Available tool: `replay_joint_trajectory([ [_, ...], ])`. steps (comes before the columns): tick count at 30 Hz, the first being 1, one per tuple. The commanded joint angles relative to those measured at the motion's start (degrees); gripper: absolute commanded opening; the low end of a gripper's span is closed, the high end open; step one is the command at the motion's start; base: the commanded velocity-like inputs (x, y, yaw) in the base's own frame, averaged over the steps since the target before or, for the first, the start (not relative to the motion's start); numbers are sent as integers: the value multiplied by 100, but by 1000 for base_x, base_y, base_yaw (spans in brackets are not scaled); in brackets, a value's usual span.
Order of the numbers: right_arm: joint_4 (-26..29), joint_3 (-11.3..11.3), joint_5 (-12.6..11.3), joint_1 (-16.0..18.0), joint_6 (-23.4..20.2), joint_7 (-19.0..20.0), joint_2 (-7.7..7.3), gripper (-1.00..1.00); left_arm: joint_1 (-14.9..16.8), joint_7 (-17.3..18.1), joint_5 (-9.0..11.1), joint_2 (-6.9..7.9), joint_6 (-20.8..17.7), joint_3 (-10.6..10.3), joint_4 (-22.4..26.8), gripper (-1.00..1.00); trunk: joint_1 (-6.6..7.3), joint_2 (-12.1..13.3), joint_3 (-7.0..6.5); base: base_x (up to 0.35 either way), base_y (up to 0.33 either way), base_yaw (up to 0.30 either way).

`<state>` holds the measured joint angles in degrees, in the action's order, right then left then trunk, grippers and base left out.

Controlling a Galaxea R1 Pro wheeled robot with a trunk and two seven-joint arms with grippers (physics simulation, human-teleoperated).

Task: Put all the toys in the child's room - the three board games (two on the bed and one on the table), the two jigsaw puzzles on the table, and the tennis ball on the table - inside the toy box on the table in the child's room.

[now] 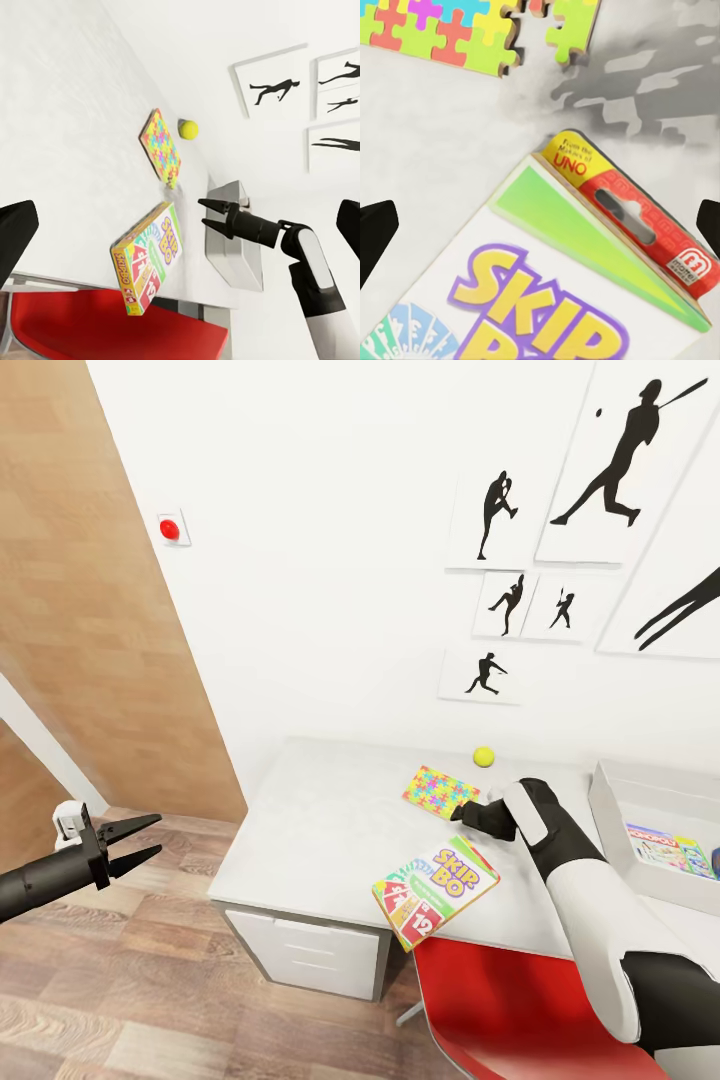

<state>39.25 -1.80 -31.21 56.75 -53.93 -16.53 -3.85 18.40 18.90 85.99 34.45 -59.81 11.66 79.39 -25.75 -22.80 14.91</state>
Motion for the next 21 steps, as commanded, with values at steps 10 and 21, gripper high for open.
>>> replay_joint_trajectory([
  [10,-13,-4,-60,-5,31,-51,-1,100,6,52,-47,1,-19,9,-2,100,-3,-11,76,0,0,0],
  [21,-14,-4,-62,-6,40,-48,3,100,6,47,-47,1,-19,11,-2,100,-3,-11,178,0,0,0],
])
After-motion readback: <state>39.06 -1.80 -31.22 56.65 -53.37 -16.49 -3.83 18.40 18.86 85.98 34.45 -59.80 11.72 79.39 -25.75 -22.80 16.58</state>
